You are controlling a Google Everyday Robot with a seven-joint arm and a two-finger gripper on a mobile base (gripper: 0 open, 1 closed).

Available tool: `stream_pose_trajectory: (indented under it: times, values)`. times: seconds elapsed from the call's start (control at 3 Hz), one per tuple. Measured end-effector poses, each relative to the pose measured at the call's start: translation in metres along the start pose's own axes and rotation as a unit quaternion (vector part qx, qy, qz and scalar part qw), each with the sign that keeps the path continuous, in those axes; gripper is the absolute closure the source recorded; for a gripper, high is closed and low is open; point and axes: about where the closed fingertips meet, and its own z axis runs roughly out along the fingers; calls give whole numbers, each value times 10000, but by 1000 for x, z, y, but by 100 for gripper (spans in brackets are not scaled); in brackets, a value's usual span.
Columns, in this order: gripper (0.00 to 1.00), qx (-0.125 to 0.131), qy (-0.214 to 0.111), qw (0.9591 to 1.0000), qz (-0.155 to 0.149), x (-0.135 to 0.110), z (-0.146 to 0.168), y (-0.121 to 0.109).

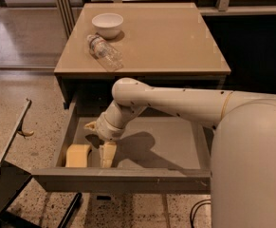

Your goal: Pick sponge from top drawer and place on counter

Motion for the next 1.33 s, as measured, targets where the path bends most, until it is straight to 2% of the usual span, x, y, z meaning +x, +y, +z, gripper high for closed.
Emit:
stream_pose_trajectory:
  times: [0.33,1.33]
  values:
    - [4,-38,-56,10000,15,2,10,-1]
    - [76,-14,-222,9997,62,4,16,-3]
